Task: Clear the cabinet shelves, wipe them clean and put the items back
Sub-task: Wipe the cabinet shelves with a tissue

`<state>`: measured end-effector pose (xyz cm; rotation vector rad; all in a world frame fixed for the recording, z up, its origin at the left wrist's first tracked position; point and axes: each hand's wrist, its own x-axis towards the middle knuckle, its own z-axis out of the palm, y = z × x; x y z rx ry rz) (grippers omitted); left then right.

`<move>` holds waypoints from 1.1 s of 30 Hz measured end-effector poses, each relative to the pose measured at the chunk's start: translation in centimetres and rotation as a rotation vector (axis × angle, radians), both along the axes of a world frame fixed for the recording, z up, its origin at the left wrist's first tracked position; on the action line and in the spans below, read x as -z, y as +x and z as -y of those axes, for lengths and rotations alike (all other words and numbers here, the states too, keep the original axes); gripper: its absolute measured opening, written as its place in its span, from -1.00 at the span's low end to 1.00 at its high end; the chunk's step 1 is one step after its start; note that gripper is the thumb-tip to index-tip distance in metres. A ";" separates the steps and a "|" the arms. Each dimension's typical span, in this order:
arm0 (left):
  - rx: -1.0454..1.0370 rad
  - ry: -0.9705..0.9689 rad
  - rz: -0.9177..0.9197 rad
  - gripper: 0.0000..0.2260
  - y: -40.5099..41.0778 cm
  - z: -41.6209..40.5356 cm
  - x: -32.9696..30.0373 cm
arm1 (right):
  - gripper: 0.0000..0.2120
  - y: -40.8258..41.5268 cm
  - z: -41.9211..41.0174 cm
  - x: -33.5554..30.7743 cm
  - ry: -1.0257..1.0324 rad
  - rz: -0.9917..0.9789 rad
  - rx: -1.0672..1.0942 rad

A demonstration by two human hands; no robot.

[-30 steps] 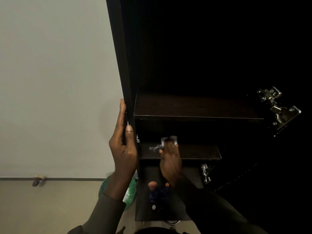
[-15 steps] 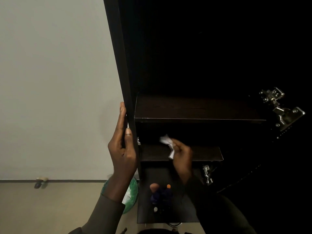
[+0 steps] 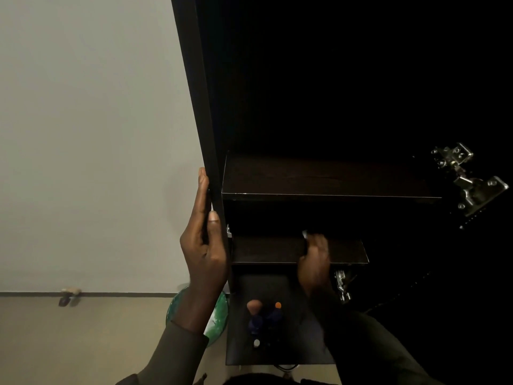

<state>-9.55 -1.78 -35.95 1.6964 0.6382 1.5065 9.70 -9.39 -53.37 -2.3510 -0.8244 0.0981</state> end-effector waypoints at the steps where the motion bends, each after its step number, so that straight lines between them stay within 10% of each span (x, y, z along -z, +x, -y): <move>1: -0.001 0.003 -0.002 -0.56 0.0 0.0 0.0 | -0.38 -1.3 -0.9 0.2 -0.016 0.059 -0.067; 11: -0.009 -0.001 -0.007 -0.57 -0.1 0.0 0.0 | -0.27 -10.4 -5.1 -1.3 0.100 -0.160 -0.559; 17: 0.020 0.008 -0.012 -0.56 -0.2 -0.2 0.2 | -0.21 -2.7 1.3 -3.2 0.324 -0.137 -0.291; 22: 0.018 -0.022 -0.002 -0.55 -0.1 0.0 1.0 | -0.30 4.6 7.1 -3.2 0.126 -0.006 0.079; 33: 0.027 -0.037 -0.024 -0.55 -0.4 0.3 1.9 | -0.29 -6.1 -0.2 1.0 0.123 0.047 -0.377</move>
